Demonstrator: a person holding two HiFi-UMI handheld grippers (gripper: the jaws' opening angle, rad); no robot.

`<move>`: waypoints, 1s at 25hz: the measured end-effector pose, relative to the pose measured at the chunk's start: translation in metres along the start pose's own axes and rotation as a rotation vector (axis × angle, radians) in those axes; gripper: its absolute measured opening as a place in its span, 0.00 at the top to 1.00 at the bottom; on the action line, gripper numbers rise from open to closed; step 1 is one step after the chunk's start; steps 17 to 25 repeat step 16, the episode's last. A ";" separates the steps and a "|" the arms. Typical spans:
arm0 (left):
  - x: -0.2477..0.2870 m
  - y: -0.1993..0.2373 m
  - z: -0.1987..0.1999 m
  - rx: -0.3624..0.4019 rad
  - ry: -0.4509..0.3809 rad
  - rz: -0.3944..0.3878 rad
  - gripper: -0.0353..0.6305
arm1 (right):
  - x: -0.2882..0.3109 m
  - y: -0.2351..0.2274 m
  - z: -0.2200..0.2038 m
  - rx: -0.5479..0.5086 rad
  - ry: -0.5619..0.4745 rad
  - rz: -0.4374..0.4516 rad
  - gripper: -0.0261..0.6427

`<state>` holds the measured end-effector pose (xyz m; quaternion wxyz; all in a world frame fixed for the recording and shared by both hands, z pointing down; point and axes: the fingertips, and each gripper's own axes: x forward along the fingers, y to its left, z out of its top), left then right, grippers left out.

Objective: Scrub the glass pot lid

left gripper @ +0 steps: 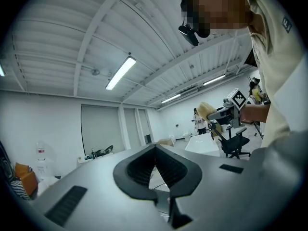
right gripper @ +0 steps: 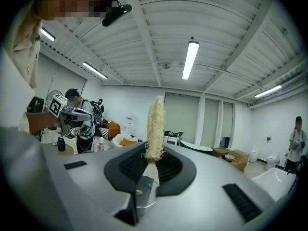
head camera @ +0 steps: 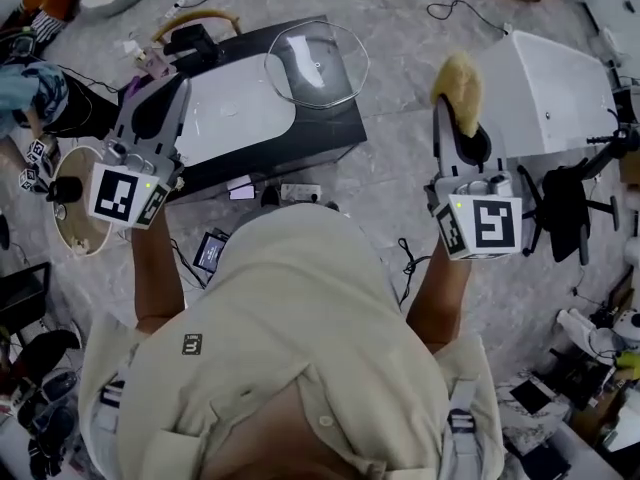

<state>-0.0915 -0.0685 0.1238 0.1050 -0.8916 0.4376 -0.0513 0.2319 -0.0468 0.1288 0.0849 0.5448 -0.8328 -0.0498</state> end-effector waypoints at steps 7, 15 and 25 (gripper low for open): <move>0.000 -0.008 -0.003 -0.012 0.011 -0.026 0.92 | -0.007 -0.003 -0.006 0.022 0.012 -0.017 0.89; -0.004 -0.009 0.003 -0.014 -0.001 -0.054 0.92 | -0.009 0.006 0.001 0.023 0.022 -0.028 0.89; -0.005 -0.009 0.003 -0.015 -0.001 -0.056 0.92 | -0.009 0.008 0.002 0.023 0.024 -0.029 0.89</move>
